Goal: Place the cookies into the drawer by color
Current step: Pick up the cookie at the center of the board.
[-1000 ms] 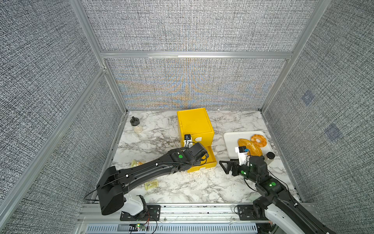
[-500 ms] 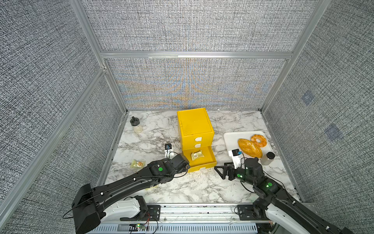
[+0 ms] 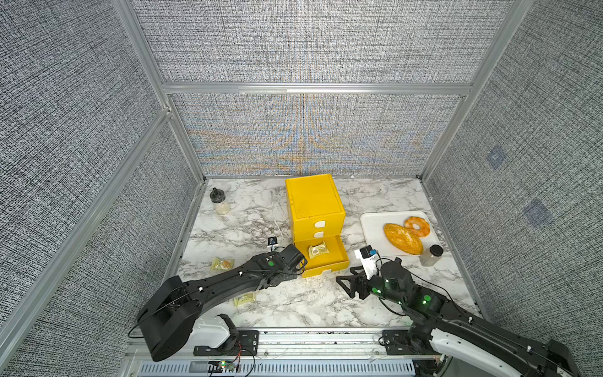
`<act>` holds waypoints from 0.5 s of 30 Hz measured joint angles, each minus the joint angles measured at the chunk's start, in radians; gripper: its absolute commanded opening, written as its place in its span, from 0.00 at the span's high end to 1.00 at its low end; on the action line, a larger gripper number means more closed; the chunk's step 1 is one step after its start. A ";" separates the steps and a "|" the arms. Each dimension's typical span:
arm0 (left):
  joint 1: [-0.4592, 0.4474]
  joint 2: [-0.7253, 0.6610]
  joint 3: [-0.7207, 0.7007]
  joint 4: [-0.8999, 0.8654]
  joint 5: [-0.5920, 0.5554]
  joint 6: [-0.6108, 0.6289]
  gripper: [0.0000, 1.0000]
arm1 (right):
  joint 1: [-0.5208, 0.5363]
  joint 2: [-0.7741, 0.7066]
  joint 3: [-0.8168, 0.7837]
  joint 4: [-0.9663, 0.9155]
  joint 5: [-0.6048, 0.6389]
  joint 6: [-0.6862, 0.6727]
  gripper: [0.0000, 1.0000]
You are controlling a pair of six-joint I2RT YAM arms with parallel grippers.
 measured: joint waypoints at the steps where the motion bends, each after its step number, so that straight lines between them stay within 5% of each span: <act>1: 0.006 0.024 0.011 0.005 0.003 0.002 0.14 | 0.004 0.001 0.000 0.000 0.011 0.000 0.14; 10: 0.061 0.219 0.080 0.029 0.023 0.015 0.13 | 0.016 -0.003 -0.006 -0.002 0.048 0.004 0.14; 15: 0.072 0.289 0.109 0.053 0.027 0.017 0.30 | 0.016 -0.015 -0.014 -0.009 0.063 0.008 0.14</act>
